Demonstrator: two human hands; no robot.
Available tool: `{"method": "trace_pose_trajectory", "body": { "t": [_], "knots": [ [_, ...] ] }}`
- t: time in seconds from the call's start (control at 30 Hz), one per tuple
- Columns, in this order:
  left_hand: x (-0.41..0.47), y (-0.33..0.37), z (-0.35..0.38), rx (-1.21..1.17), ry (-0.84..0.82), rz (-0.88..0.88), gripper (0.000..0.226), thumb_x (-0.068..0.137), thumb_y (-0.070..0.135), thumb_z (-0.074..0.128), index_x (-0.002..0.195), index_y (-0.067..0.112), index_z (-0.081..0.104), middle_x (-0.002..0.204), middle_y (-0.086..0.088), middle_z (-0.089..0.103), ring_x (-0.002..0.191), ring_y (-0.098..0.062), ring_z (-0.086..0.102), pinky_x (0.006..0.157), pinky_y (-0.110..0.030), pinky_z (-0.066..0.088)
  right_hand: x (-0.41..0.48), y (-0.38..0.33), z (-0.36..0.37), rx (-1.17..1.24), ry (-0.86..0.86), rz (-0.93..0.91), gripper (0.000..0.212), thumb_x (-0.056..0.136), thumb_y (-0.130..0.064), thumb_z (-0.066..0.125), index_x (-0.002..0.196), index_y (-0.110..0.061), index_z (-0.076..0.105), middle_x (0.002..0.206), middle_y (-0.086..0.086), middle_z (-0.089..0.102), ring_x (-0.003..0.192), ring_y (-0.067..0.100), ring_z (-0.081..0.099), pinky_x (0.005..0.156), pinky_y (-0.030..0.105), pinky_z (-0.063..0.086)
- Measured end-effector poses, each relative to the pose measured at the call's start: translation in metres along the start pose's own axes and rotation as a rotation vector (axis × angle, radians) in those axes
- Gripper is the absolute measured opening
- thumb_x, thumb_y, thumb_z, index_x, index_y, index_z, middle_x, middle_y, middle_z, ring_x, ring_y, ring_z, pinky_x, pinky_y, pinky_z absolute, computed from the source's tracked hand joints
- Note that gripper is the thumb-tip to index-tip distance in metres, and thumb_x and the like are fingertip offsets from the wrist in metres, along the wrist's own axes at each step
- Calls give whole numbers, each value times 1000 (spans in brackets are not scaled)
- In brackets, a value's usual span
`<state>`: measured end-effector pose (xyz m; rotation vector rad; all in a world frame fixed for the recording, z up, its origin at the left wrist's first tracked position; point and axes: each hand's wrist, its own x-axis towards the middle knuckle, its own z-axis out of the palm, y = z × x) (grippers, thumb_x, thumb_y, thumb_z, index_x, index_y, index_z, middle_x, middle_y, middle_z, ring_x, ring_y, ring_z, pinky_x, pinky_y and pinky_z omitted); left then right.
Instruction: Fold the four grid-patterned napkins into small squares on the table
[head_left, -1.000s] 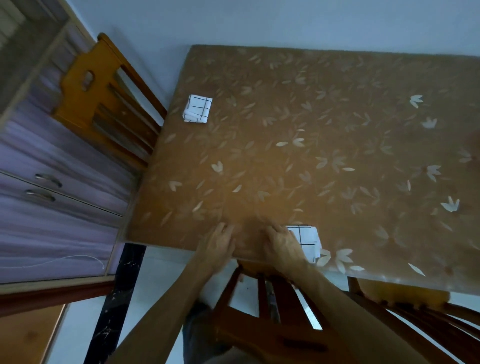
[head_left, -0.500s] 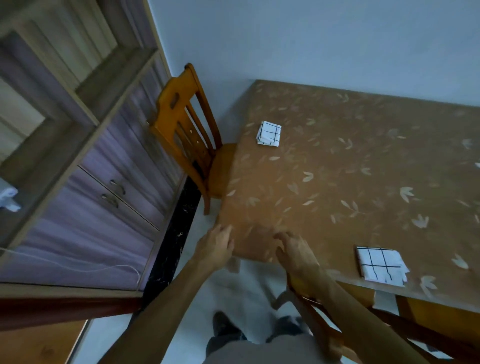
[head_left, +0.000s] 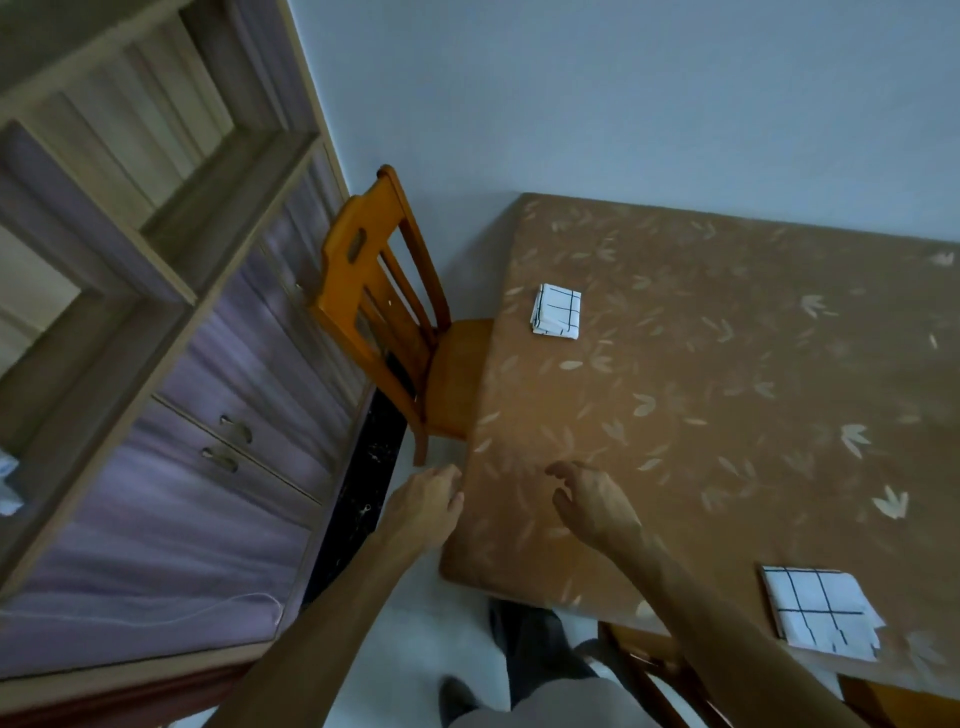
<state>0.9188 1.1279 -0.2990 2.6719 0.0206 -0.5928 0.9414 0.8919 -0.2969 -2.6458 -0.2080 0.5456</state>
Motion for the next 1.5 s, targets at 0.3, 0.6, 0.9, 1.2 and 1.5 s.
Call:
{"method": "trace_pose_trajectory", "body": {
  "t": [0.3,0.6,0.9,1.2,1.5],
  "knots": [
    [142,52,-35,-79,-2,22,41,106,37,43,144,24,45,136,-2,52,123,-22,55,100,-38,50,138,34,-51,113,12,49,43,93,-12,52,135,-17,56,132,8,59,115,28,63,92,37,52],
    [288,120,-35,-217,94,15,48,103,36,45,149,22,44,152,-4,45,142,-23,42,117,-43,38,272,73,-77,270,88,113,55,92,-26,51,145,-13,47,147,14,45,126,40,52,101,49,48],
    [347,116,-26,-182,104,-75,48,103,29,52,148,14,48,157,-5,41,145,-25,38,117,-39,39,318,76,-44,194,191,74,43,84,-20,51,120,1,62,137,26,56,109,46,62,88,48,49],
    [346,83,-39,-79,112,-106,46,103,26,50,148,17,48,153,-3,45,138,-24,43,111,-40,44,335,49,-22,173,213,24,38,81,-18,72,113,-1,64,132,24,58,99,42,64,80,44,53],
    [318,107,-70,-85,130,-64,48,103,25,53,149,19,43,156,-4,39,141,-22,41,110,-34,41,299,60,-48,209,191,2,41,92,-29,51,132,-20,58,137,4,56,110,31,59,91,42,49]
  ]
}}
